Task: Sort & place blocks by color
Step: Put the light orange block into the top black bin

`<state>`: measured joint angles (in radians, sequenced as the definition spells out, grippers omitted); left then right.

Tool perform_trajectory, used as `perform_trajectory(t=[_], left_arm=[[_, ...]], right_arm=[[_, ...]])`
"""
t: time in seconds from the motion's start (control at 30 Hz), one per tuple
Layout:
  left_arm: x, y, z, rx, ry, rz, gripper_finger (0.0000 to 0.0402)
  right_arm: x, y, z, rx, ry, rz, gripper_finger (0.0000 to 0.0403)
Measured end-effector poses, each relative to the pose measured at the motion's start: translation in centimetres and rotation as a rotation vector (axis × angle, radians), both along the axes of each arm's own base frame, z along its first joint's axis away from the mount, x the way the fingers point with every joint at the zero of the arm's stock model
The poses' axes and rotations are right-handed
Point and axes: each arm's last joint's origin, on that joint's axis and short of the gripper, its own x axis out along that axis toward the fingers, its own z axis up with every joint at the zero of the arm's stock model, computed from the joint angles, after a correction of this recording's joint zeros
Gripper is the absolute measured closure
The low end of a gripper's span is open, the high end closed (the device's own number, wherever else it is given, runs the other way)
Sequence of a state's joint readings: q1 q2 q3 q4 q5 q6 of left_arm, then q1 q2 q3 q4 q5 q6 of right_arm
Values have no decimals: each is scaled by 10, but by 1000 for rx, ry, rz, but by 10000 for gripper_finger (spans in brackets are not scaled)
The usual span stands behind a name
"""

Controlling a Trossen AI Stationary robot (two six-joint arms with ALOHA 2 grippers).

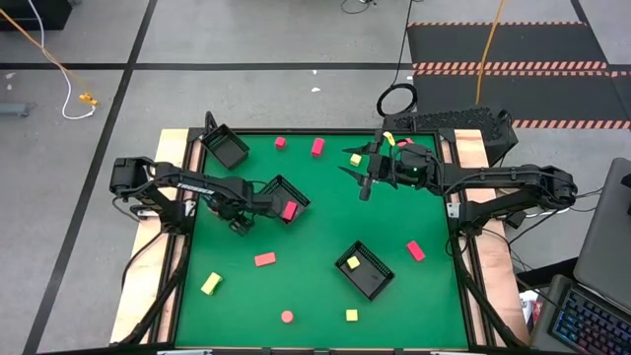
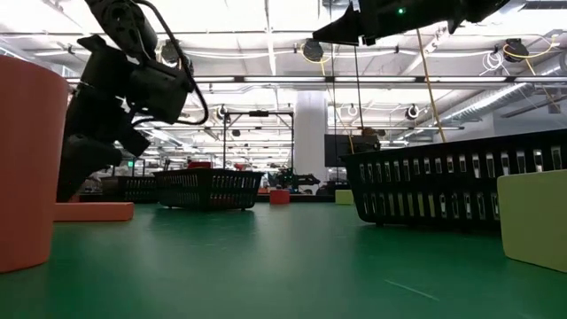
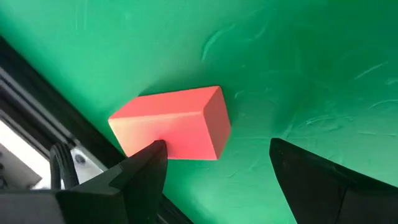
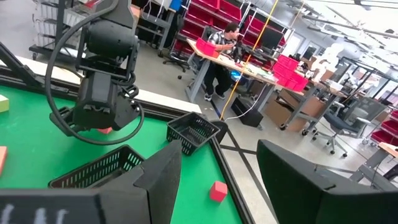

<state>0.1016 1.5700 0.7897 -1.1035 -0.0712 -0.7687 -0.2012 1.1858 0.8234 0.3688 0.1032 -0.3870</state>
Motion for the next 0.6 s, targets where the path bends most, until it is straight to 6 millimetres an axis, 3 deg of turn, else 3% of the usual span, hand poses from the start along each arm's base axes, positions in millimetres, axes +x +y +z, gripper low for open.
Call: perform_trajectory(t=[0.3, 0.6], left_arm=[[20, 10, 12, 111, -90, -196, 124], [12, 29, 23, 78, -86, -241, 124]], right_arm=[[0, 0, 0, 0, -1, 0, 197], [0, 0, -1, 1, 6, 0, 197]])
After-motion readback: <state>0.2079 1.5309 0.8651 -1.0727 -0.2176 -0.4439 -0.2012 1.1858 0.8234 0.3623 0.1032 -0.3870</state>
